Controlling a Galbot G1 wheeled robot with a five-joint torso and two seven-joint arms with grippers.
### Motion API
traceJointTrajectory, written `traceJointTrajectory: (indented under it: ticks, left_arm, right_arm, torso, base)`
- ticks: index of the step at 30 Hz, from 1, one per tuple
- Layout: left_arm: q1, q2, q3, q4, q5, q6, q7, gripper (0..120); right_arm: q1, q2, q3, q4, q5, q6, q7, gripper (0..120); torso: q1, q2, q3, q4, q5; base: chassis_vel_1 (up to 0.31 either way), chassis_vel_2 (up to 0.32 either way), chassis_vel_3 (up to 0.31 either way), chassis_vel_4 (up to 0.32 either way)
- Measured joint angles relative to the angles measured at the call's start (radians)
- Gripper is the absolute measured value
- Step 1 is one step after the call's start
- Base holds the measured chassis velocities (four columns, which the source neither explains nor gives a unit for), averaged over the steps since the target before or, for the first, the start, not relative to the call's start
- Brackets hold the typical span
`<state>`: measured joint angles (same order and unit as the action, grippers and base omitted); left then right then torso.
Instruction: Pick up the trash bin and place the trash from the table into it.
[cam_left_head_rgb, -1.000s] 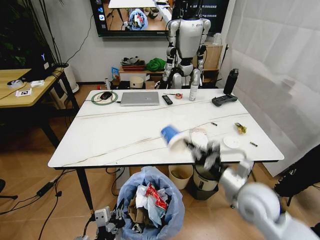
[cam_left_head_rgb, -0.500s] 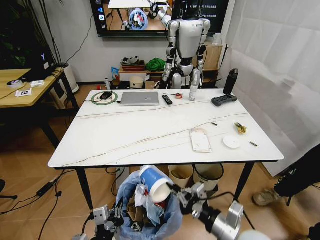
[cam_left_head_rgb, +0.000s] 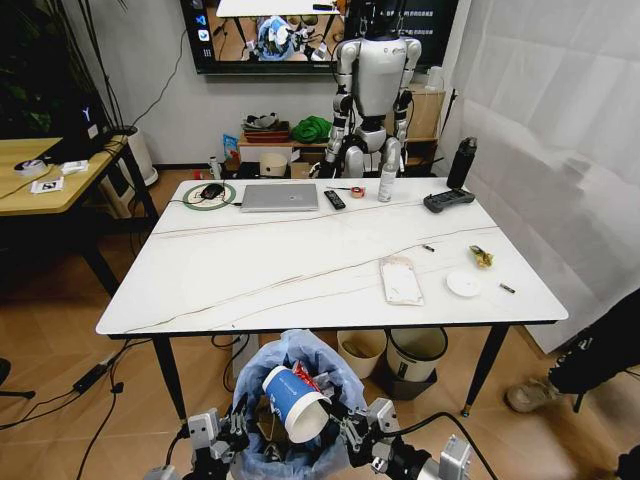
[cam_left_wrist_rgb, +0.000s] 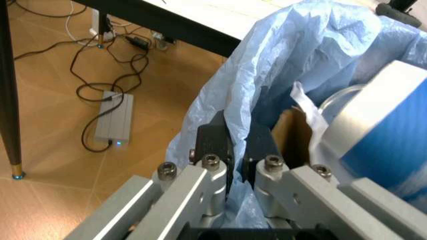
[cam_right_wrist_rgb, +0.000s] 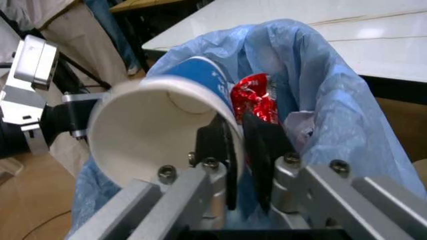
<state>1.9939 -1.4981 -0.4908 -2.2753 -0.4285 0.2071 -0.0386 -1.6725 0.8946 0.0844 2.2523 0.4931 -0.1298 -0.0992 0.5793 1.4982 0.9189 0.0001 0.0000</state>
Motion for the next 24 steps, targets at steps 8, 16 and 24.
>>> traceJointTrajectory:
  ticks: [8, 16, 24]
  left_arm:
    - [0.0, 0.004, 0.002, -0.001, -0.012, 0.007, -0.008, 0]
    - [-0.004, 0.011, -0.006, -0.004, -0.025, 0.008, -0.009, 0]
    - [-0.007, 0.015, -0.01, 0.001, -0.034, 0.008, -0.009, 0]
  right_arm:
    - [-0.024, -0.007, 0.027, -0.004, -0.016, 0.011, 0.001, 35]
    - [-0.067, -0.027, 0.061, 0.005, -0.037, 0.025, 0.006, 65]
    - [-0.069, -0.026, 0.08, 0.016, -0.033, 0.026, 0.03, 96]
  torso:
    - [0.0, 0.0, 0.0, -0.0001, 0.0]
    - [0.0, 0.0, 0.0, -0.0001, 0.0]
    - [0.0, 0.0, 0.0, 0.0, -0.0001]
  base:
    - [0.0, 0.0, 0.0, 0.0]
    - [0.0, 0.0, 0.0, 0.0]
    - [0.0, 0.0, 0.0, 0.0]
